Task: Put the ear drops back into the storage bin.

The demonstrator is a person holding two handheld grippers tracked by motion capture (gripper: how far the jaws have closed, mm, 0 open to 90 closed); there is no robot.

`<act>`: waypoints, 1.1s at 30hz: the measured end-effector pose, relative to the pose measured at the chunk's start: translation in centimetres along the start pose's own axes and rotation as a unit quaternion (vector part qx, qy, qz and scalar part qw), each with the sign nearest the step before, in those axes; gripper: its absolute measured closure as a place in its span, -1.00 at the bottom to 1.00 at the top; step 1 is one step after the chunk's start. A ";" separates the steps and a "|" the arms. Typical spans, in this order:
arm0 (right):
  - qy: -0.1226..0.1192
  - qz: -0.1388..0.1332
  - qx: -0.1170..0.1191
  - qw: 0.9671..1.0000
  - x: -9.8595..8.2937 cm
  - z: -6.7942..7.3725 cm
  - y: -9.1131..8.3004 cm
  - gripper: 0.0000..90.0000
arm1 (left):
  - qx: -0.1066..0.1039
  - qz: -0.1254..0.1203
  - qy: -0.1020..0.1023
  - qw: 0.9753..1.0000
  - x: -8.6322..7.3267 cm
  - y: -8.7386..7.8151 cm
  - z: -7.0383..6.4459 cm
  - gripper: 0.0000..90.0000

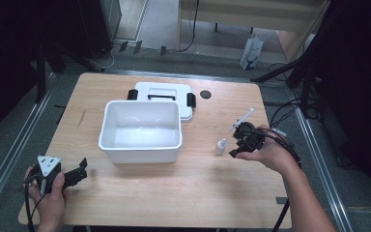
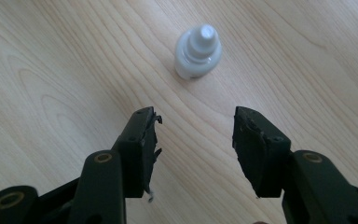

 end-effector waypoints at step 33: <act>0.005 0.053 0.005 0.999 5.0 -1.0 3.1 0.52 | -0.004 0.003 0.003 1.000 0.0 0.1 0.0 -1.00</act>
Point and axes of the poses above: each handheld gripper's, and its own axes: y roughly forward along the jaws, x roughly out of its top, z roughly to its left, the point moved 4 cm from there along y, roughly forward along the jaws, and after that the axes turned 9 degrees about -y, right-handed, at the moved point
